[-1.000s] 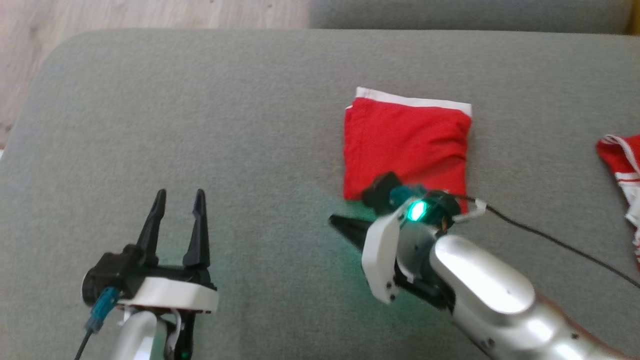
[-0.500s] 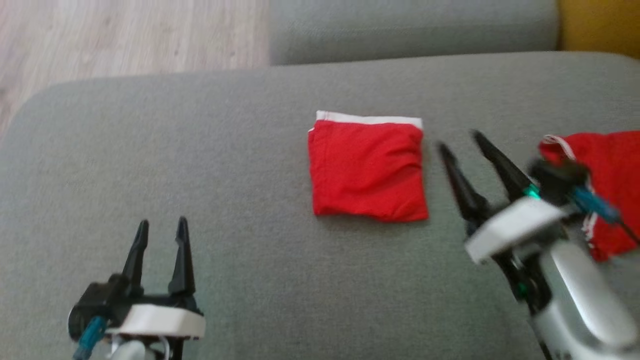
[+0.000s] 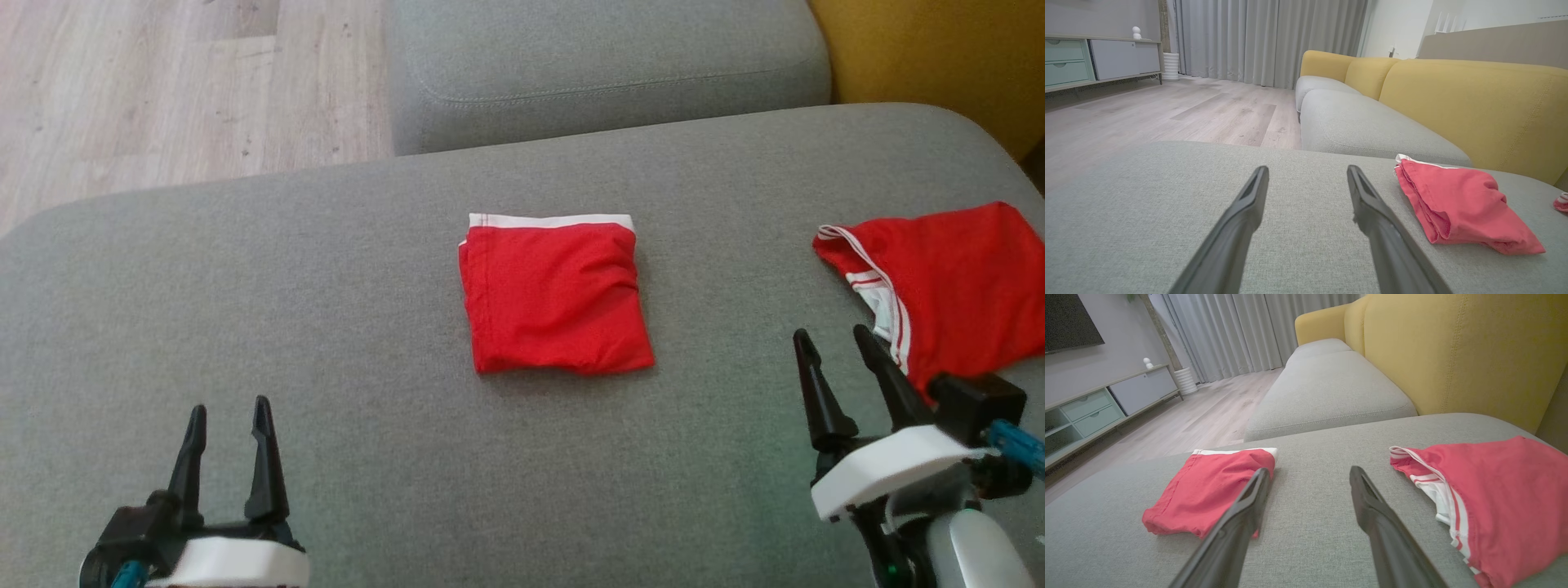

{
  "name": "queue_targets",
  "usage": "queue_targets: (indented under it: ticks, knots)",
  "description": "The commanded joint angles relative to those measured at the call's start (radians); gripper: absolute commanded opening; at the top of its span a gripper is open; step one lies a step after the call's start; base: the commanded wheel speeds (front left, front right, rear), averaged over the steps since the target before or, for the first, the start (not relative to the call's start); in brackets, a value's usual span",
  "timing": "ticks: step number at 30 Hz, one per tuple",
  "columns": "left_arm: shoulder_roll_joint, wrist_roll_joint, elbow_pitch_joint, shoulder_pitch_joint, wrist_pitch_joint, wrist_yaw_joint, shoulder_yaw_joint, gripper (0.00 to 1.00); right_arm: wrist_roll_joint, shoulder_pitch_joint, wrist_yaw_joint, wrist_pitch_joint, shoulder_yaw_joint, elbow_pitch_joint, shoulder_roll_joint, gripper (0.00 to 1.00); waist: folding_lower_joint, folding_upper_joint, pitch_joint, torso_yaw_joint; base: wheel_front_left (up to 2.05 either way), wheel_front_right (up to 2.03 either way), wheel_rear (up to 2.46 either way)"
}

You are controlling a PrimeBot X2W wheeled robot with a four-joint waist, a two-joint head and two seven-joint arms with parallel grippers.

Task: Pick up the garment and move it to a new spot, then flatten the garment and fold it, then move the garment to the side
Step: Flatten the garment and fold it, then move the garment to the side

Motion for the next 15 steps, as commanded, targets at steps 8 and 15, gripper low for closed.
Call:
queue_targets:
  ticks: [8, 15]
  knots:
    - [0.008, 0.000, -0.045, -0.015, -0.009, 0.017, 0.035, 1.00, -0.020, -0.018, -0.001, 0.028, 0.020, -0.068, 0.015, 1.00, 0.0001, -0.0001, 0.003, 0.000, 0.00, 0.00, 0.00]
    - [0.010, 0.000, -0.061, -0.025, -0.008, 0.019, 0.026, 1.00, -0.002, -0.073, -0.001, 0.079, 0.054, -0.061, 0.007, 1.00, 0.0001, -0.0001, 0.035, 0.017, 0.00, 0.00, 0.00]
